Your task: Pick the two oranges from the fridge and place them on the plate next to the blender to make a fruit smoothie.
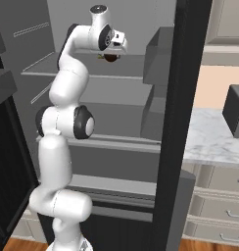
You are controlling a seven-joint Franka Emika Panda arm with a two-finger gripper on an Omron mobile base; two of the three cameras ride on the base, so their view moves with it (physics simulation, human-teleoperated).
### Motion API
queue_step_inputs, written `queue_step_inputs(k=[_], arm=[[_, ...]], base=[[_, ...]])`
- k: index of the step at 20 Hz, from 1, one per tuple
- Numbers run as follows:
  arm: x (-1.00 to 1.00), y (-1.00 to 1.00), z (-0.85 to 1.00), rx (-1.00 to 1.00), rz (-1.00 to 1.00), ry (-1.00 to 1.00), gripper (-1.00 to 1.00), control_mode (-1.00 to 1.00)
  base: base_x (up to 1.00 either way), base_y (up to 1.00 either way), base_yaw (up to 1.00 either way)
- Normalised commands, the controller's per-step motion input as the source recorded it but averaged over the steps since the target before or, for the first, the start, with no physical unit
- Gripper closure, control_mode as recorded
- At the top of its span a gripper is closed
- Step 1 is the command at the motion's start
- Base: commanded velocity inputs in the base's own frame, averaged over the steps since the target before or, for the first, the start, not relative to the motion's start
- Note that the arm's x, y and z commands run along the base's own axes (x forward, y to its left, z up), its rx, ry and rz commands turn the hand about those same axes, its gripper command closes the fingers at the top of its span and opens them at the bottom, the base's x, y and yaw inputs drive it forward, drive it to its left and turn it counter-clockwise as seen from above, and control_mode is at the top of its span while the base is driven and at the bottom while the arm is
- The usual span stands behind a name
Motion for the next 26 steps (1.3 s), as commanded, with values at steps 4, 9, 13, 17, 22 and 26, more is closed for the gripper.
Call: queue_step_inputs(k=[4,9,13,17,22,26], arm=[[-0.99,0.00,-0.04,0.00,0.00,-0.30,1.00,-1.00],[-1.00,0.00,-0.24,0.00,0.00,-0.42,1.00,-1.00],[-1.00,0.00,-0.19,0.00,0.03,-0.55,1.00,-1.00],[-1.00,0.00,0.18,0.00,0.00,-0.24,1.00,-1.00],[-1.00,0.00,0.34,0.01,0.00,0.09,1.00,-1.00],[-1.00,0.00,0.12,0.00,0.00,0.30,1.00,-1.00]], base=[[0.00,0.00,0.00],[0.00,0.00,0.00],[0.00,0.00,0.00],[0.00,0.00,0.00],[0.00,0.00,0.00],[0.00,0.00,0.00]])
